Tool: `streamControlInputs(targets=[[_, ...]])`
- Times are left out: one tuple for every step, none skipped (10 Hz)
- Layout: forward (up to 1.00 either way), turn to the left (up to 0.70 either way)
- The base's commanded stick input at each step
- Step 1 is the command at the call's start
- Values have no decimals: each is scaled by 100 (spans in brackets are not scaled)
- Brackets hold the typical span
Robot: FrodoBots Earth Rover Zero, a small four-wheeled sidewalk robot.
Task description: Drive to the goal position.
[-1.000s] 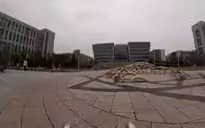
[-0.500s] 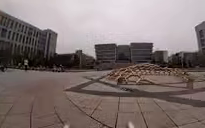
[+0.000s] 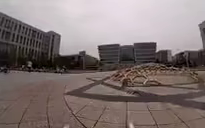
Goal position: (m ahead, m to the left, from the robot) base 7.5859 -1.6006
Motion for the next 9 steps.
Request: streamControlInputs(targets=[[70, 1], [70, 1], [70, 1], [70, 1], [70, 1], [70, 10], [70, 13], [70, 12], [70, 6]])
